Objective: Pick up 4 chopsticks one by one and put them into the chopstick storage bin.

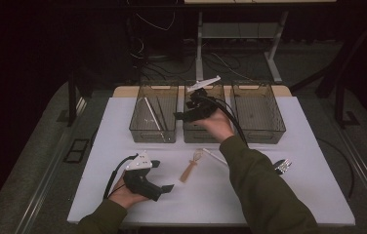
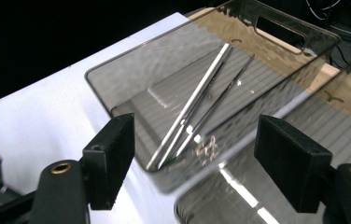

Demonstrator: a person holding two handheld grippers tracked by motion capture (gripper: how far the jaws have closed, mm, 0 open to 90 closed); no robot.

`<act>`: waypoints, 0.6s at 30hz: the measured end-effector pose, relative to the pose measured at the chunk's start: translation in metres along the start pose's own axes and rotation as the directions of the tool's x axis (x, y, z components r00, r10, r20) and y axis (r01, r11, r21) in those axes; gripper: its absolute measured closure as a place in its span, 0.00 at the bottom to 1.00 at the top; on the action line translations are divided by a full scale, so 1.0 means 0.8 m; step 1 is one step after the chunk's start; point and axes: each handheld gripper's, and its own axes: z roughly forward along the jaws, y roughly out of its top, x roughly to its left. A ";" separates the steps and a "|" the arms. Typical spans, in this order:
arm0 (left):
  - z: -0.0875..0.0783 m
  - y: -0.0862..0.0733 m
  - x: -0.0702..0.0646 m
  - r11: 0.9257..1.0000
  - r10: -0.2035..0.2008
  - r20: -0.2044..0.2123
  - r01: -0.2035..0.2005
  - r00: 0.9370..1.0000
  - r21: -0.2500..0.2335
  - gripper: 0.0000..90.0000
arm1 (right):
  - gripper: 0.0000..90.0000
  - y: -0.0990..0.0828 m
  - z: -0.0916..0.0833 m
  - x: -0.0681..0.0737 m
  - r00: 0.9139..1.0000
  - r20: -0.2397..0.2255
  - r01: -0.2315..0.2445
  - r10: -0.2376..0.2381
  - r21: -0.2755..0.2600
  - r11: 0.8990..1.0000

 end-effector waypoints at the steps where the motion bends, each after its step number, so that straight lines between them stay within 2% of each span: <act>1: 0.000 0.000 0.000 1.000 0.000 -0.001 0.000 1.000 -0.002 0.00 | 0.31 -0.003 -0.005 -0.001 1.000 -0.003 0.002 -0.002 0.000 1.000; 6: -0.002 -0.001 -0.001 1.000 -0.004 0.000 0.004 1.000 -0.001 0.00 | 0.30 -0.024 -0.026 -0.005 1.000 -0.006 0.015 -0.015 0.000 1.000; 9: -0.001 -0.003 -0.002 1.000 -0.005 -0.003 0.005 1.000 0.005 0.00 | 0.30 -0.037 -0.038 -0.010 1.000 -0.005 0.009 -0.009 -0.002 1.000; 11: -0.001 -0.003 -0.002 1.000 0.011 -0.009 -0.011 1.000 0.010 0.00 | 0.30 -0.045 -0.047 -0.013 1.000 -0.003 0.013 -0.013 -0.003 1.000; 18: -0.002 -0.003 0.000 1.000 0.005 -0.016 -0.005 1.000 0.001 0.00 | 0.30 -0.075 -0.079 -0.022 1.000 -0.007 0.004 -0.004 -0.009 1.000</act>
